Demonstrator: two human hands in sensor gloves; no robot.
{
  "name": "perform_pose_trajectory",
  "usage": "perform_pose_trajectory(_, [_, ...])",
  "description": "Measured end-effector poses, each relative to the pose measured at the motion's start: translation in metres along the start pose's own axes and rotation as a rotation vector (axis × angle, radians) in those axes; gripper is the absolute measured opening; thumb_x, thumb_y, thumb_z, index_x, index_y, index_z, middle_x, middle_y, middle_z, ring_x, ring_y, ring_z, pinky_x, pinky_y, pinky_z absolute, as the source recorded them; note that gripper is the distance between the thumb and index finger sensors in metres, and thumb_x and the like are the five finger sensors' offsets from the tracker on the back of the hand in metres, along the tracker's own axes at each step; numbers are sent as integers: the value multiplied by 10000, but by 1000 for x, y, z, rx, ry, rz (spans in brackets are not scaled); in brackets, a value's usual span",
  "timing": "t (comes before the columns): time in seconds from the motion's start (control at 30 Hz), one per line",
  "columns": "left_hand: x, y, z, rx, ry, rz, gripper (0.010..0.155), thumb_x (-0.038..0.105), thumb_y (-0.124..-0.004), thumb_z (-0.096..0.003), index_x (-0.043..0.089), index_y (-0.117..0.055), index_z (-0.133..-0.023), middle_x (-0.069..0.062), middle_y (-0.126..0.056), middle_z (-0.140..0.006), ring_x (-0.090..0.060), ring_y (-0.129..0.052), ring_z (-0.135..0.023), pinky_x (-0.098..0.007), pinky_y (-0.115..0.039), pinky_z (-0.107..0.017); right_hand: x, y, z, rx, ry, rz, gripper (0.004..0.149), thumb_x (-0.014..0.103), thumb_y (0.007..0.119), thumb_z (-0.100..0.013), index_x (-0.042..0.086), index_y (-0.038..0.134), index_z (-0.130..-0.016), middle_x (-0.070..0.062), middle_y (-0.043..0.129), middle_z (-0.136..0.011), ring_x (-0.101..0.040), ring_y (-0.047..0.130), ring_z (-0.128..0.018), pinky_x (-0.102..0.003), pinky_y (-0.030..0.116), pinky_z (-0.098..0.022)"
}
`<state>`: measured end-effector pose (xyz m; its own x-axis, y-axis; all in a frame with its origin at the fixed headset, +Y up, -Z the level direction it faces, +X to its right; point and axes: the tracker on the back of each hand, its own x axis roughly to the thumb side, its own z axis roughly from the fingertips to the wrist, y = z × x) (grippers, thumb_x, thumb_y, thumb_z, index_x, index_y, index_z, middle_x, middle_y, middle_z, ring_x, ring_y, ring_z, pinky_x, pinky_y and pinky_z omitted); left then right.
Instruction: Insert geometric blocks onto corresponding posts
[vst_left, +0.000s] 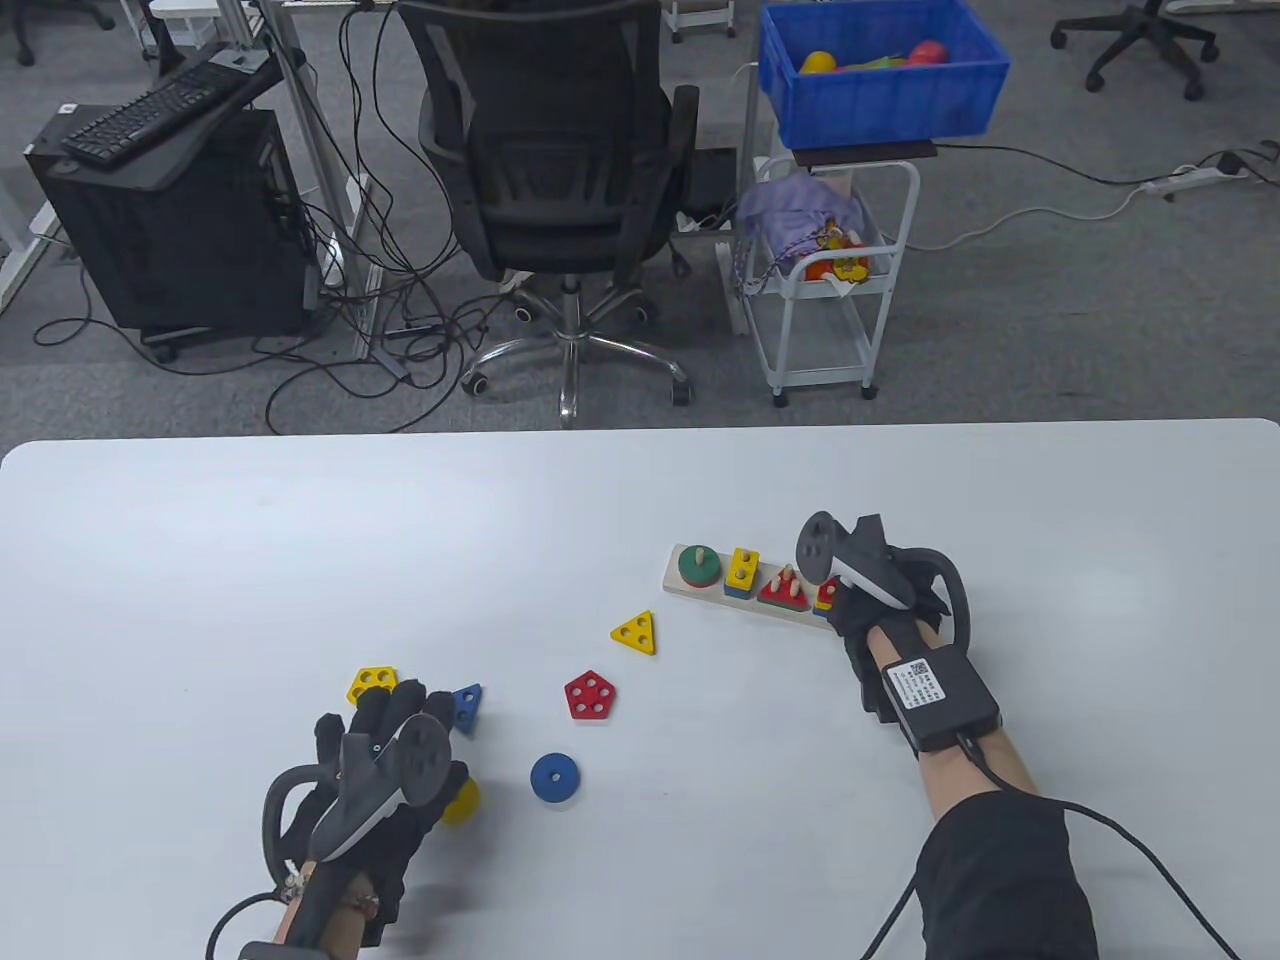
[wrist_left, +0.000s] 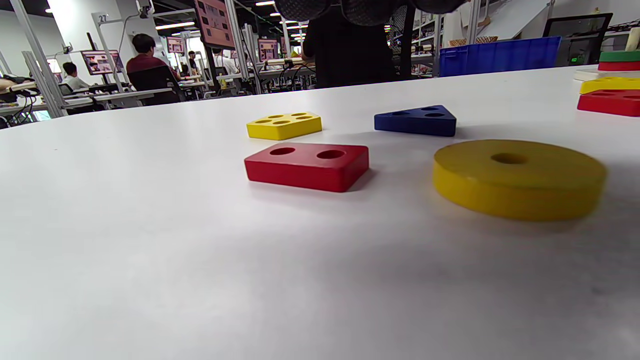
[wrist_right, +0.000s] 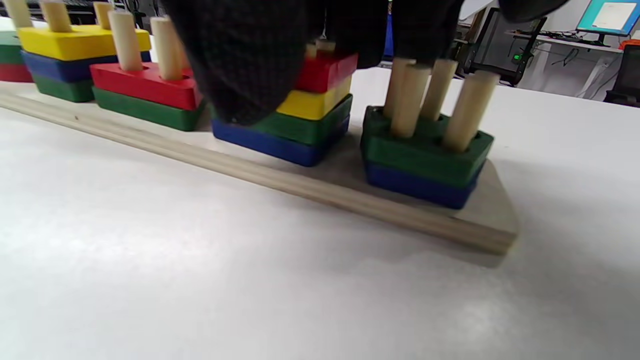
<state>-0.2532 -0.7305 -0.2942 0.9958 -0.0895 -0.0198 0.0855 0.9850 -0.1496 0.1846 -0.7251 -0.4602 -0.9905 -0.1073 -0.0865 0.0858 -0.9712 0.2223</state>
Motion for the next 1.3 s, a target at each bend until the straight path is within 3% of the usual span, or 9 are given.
perform_pose_trajectory(0.1, [4, 2, 1, 17, -24, 32, 717, 665, -647, -384, 490, -458, -1054, 164, -425, -1218, -188, -450, -1180, -577, -389, -840, -5, -3, 22, -77, -50, -31, 722, 356, 857, -411, 222, 527, -1039, -145, 573, -1096, -451, 629, -987, -735, 498, -678])
perform_pose_trajectory(0.33, [22, 2, 2, -5, -87, 81, 718, 653, -671, -391, 486, -456, -1056, 163, -434, -1217, -184, -471, -1177, -570, -410, -838, -15, 3, 88, -121, -239, -142, 729, 423, 807, -430, 195, 504, -1053, -179, 576, -1087, -464, 659, -961, -728, 536, -651])
perform_pose_trajectory(0.53, [63, -1, 0, -61, -192, 53, 735, 620, -728, -388, 485, -452, -1055, 165, -440, -1215, -170, -524, -1162, -550, -439, -839, -11, 23, 139, -155, -328, -219, 721, 442, 795, -437, 193, 516, -1053, -177, 609, -1077, -459, 700, -942, -724, 567, -634])
perform_pose_trajectory(0.63, [84, -3, -1, -73, -241, -2, 709, 591, -761, -384, 475, -515, -1038, 167, -535, -1189, -149, -617, -1125, -532, -472, -835, -8, 32, 147, -218, -383, -230, 694, 434, 794, -432, 194, 551, -1036, -176, 628, -1065, -455, 707, -937, -724, 572, -630])
perform_pose_trajectory(0.87, [120, -14, -6, -102, -243, -212, 677, 520, -825, -373, 450, -595, -1007, 137, -656, -1129, -137, -769, -1019, -465, -590, -792, -6, 43, 148, -162, -419, -214, 687, 441, 780, -439, 191, 547, -1035, -176, 628, -1061, -453, 711, -931, -721, 579, -623])
perform_pose_trajectory(0.93, [125, -12, -7, -42, -236, -239, 626, 483, -844, -368, 443, -660, -966, 131, -735, -1078, -113, -842, -948, -437, -639, -772, -5, 44, 148, -150, -425, -206, 687, 441, 779, -439, 191, 546, -1035, -176, 629, -1061, -453, 712, -930, -721, 580, -622])
perform_pose_trajectory(1.1, [130, -13, -6, -42, -240, -269, 636, 489, -833, -372, 417, -634, -973, 110, -735, -1063, -112, -845, -933, -439, -635, -773, -3, 40, 151, -155, -451, -230, 682, 440, 777, -441, 190, 549, -1033, -178, 632, -1058, -455, 716, -927, -720, 584, -619])
perform_pose_trajectory(1.2, [129, -1, -5, -53, -250, -145, 674, 525, -820, -370, 417, -593, -996, 121, -723, -1069, -106, -839, -943, -440, -641, -768, 4, 36, 158, -175, -504, -263, 690, 447, 775, -440, 184, 544, -1034, -179, 636, -1054, -451, 725, -920, -716, 595, -611])
perform_pose_trajectory(1.3, [135, 20, -1, -97, -285, 216, 704, 537, -811, -378, 402, -559, -1021, 119, -717, -1075, -112, -841, -944, -441, -645, -766, 19, 30, 170, -189, -603, -408, 703, 448, 781, -439, 174, 534, -1037, -184, 638, -1049, -453, 732, -911, -715, 603, -603])
